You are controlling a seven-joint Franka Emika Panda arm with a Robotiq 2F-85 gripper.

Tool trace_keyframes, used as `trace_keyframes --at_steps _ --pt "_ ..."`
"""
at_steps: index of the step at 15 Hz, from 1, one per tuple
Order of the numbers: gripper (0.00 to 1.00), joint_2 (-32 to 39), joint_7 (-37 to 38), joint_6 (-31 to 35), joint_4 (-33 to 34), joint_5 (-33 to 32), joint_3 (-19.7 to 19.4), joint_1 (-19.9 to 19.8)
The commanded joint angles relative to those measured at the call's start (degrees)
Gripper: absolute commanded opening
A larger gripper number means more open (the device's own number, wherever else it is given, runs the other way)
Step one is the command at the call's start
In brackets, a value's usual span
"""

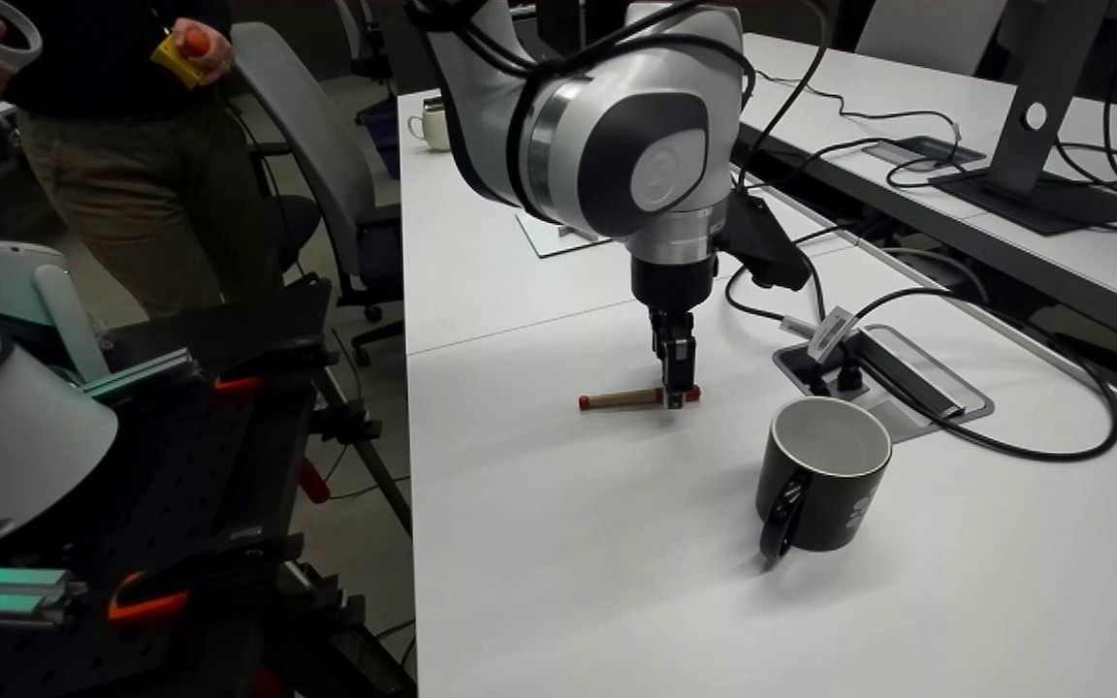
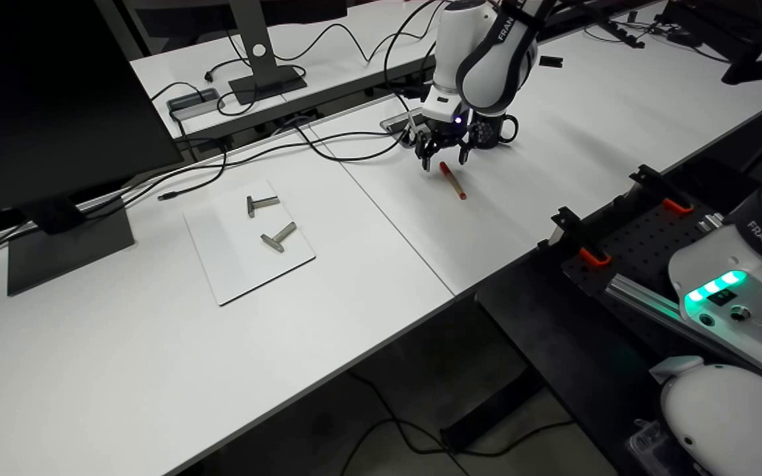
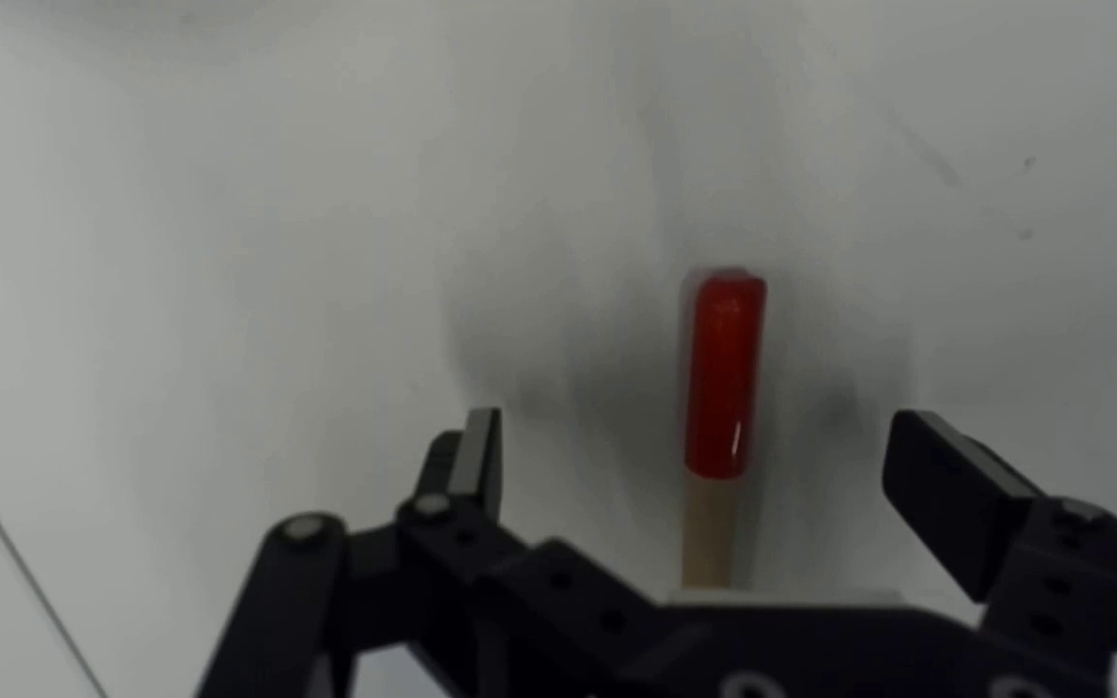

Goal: Put the pen in the mug

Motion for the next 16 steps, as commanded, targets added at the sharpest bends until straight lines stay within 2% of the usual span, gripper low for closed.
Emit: trace_keyframes --at_steps 1,7,8,11,16 --pt "1.00 1.4 -5.1 1.1 0.6 4.6 0.1 -0.2" --pt "0.99 3.2 -10.0 0.6 1.9 8.7 -0.2 0.5" --pt "0.80 3.2 -10.3 0.7 1.9 9.1 -0.4 0.7" --pt "0.62 3.2 -10.8 0.8 1.9 10.0 -0.7 1.0" --pt "0.23 2.6 -10.6 1.2 1.9 10.7 -0.9 1.5"
